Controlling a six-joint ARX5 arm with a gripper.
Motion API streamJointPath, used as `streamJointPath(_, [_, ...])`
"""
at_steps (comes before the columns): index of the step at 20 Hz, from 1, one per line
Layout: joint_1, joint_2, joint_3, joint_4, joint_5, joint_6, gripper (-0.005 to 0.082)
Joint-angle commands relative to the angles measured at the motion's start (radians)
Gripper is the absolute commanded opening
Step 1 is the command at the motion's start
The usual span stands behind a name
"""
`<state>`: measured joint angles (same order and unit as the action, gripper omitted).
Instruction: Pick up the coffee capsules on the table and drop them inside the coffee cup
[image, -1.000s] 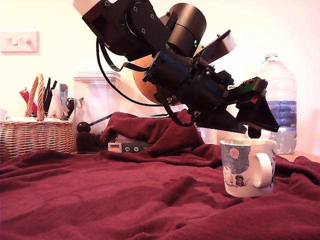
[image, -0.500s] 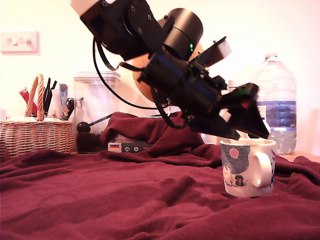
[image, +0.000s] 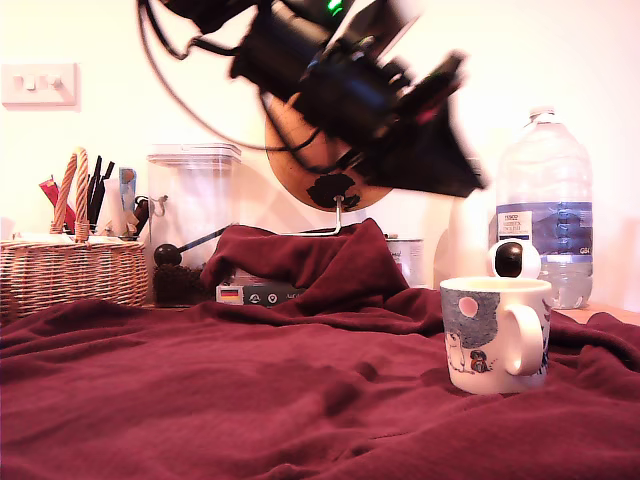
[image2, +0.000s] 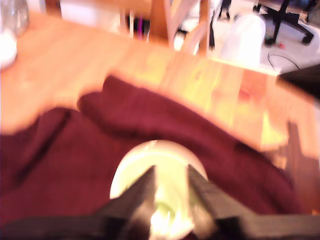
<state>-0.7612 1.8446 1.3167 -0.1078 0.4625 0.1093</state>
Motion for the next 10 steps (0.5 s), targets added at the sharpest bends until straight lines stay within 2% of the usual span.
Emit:
streamJointPath(1, [0.019,0.017,-0.012,-0.005,0.018,0.006,-0.0024])
streamJointPath(10, [0.062,-0.106,-0.173,0.027,-0.009,0.003,-0.0024])
